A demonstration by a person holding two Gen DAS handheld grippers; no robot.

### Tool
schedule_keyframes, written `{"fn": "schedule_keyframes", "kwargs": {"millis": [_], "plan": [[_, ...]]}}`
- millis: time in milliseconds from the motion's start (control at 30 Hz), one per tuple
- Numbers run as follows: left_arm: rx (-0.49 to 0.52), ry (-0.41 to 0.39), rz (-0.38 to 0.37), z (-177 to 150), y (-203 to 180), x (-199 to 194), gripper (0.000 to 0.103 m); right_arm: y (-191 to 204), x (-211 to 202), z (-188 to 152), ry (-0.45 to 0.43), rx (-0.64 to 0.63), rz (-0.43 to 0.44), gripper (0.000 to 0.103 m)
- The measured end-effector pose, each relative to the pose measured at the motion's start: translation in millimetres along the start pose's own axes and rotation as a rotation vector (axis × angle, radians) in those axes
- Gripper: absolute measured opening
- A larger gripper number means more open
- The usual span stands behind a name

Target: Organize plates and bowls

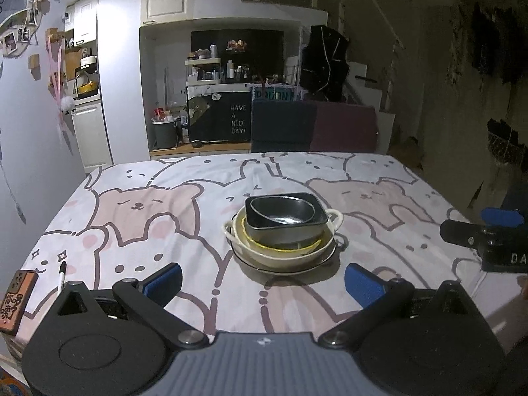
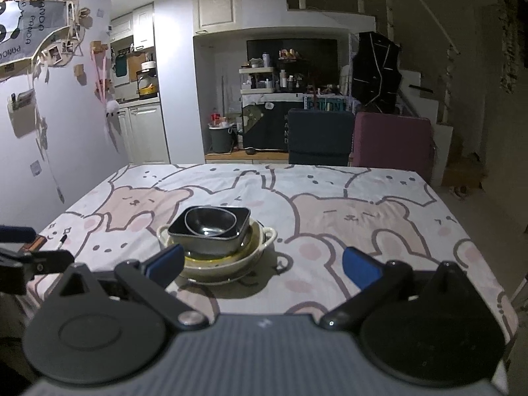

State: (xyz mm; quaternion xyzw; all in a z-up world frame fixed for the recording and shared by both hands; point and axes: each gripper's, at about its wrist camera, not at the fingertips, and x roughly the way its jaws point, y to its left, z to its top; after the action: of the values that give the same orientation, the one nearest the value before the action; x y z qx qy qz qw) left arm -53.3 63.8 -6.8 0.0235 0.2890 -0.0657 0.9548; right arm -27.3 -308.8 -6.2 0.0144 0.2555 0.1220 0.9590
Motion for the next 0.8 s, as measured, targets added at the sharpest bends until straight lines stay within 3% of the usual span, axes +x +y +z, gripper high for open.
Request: {"fn": "schedule_keyframes", "kwargs": {"millis": [800], "plan": [[0.006,0.003,-0.005,-3,2,3,0.103,2,-3,-16,-0.035,-0.024,-0.032,0.103]]}}
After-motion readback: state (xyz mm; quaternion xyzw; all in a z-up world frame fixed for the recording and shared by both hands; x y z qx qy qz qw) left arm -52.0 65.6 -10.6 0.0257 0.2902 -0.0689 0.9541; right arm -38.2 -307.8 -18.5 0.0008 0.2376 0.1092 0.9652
